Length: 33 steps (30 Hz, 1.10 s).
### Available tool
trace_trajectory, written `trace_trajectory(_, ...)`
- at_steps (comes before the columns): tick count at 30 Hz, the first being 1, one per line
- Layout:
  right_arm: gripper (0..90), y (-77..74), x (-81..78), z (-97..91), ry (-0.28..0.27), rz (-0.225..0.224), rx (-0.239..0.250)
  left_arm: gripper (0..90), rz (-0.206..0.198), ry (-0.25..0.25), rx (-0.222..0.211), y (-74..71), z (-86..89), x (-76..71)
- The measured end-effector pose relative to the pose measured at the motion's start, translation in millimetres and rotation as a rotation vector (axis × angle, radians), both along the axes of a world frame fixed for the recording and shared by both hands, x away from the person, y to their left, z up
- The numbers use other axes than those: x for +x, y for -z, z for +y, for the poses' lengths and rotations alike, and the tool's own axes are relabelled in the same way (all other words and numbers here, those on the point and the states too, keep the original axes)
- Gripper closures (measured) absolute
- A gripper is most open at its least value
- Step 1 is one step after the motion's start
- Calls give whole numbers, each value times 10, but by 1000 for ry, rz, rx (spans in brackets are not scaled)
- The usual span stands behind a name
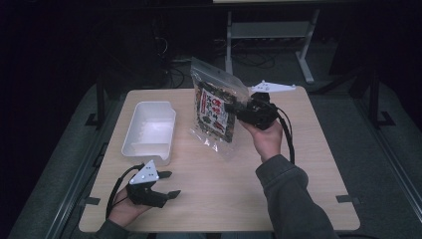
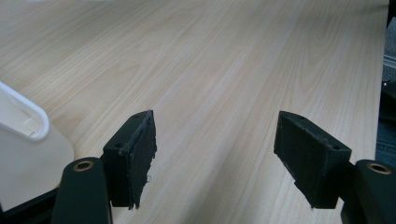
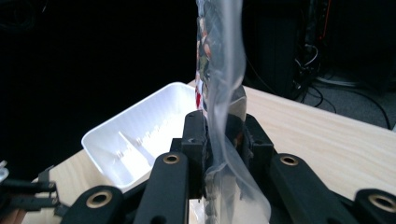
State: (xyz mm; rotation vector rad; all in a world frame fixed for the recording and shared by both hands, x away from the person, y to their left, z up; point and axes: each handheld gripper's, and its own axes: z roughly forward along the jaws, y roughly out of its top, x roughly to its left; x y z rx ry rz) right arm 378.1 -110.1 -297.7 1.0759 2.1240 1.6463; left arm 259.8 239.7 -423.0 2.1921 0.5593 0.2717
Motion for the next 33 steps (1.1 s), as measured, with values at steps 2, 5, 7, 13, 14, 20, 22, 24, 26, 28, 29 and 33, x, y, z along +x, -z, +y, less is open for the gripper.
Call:
trace_trajectory(2, 750, -33, 4, 54, 15, -19, 6, 281, 2, -2, 3, 6, 2, -6)
trace_trajectory(5, 750, -68, 33, 123, 36, -28, 20, 275, -3, 0, 24, 14, 5, -14)
trace_trajectory(7, 750, -87, 61, 164, 44, -30, 26, 263, -1, -6, 30, 20, 11, -23)
trace_trajectory(13, 750, -158, 134, 314, 39, -42, 33, 193, -1, -34, 38, 9, 45, -36)
trace_trajectory(14, 750, -172, 143, 345, 38, -46, 30, 192, -1, -36, 39, 12, 51, -38)
trace_trajectory(20, 750, -229, 222, 533, 28, -55, 33, 192, -2, -41, 56, 22, 112, -52)
trace_trajectory(22, 750, -240, 235, 566, 26, -58, 35, 193, 0, -46, 62, 37, 139, -60)
trace_trajectory(24, 750, -272, 270, 669, 19, -64, 38, 194, 2, -50, 72, 53, 163, -63)
trace_trajectory(26, 750, -304, 282, 756, 20, -79, 26, 197, 3, -55, 83, 62, 189, -63)
trace_trajectory(28, 750, -333, 291, 839, 23, -96, 27, 197, 3, -53, 86, 64, 204, -63)
trace_trajectory(29, 750, -347, 297, 883, 19, -97, 32, 197, 5, -56, 86, 66, 210, -68)
trace_trajectory(33, 750, -382, 329, 1071, 3, -108, 31, 203, 9, -55, 82, 74, 263, -79)
